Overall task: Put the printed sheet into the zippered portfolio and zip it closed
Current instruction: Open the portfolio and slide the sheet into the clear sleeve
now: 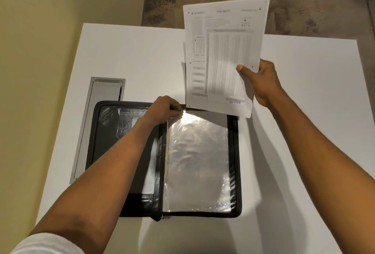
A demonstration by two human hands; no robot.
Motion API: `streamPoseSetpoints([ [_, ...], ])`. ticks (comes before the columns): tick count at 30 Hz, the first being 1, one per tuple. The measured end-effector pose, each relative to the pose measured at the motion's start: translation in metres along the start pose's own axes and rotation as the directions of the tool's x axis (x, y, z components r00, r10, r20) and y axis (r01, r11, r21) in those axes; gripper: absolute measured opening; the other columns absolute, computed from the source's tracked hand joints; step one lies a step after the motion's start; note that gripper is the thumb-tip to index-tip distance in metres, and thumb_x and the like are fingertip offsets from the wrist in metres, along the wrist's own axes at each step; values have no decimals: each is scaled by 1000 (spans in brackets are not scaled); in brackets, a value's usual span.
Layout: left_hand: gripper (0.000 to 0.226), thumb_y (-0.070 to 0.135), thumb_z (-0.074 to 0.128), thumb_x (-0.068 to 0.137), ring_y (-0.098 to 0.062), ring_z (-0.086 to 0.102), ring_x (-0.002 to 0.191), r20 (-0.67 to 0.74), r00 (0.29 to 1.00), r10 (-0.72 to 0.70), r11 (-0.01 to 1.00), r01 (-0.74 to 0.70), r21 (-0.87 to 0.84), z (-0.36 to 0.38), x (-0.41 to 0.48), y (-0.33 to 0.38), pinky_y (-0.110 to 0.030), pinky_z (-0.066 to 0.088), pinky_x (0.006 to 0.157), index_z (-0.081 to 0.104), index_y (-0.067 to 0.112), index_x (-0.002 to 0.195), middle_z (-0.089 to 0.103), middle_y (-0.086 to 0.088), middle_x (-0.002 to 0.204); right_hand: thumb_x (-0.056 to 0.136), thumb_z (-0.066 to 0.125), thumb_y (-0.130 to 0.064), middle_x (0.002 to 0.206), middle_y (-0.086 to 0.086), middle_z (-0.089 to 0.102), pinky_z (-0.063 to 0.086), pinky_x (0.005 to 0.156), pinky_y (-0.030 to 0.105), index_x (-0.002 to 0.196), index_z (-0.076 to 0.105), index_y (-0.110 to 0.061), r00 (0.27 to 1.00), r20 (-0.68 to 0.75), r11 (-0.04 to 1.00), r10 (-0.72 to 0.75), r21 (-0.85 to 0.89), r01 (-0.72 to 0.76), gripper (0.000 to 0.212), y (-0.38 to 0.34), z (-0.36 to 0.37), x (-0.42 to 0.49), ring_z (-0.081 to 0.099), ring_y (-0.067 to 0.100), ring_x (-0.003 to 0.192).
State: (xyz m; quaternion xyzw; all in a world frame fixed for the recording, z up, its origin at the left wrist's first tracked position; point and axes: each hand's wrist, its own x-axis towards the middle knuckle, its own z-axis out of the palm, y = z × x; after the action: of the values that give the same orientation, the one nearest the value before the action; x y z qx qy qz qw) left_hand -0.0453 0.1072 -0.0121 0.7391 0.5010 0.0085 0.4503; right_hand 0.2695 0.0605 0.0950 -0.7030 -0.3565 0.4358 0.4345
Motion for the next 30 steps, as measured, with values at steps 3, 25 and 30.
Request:
streamPoseSetpoints([
  [3,11,9,80,83,-11,73,85,11,1000,11,1000,-11,3,1,0,2,-31,58,80,84,16,89,79,5,87,94,74,-22,120,-2,73,58,98,33,136,65,-11,997,67,999,-26,-33,28,44,-10,7,25,72,13,109],
  [25,16,32,77,86,-3,64,84,-67,997,43,991,-34,128,13,-12,15,-30,50,78,79,29,102,75,16,100,92,75,-18,121,2,75,59,97,46,128,70,-15,873,472,982,119,-186,-34,37,15,69,89,74,21,106],
  [30,20,36,80,85,-9,70,91,-43,996,79,991,-74,116,30,-6,42,-33,55,82,81,26,102,78,11,100,92,75,-19,121,3,75,58,97,47,129,70,-15,855,482,980,189,-144,-135,38,37,75,92,73,25,108],
])
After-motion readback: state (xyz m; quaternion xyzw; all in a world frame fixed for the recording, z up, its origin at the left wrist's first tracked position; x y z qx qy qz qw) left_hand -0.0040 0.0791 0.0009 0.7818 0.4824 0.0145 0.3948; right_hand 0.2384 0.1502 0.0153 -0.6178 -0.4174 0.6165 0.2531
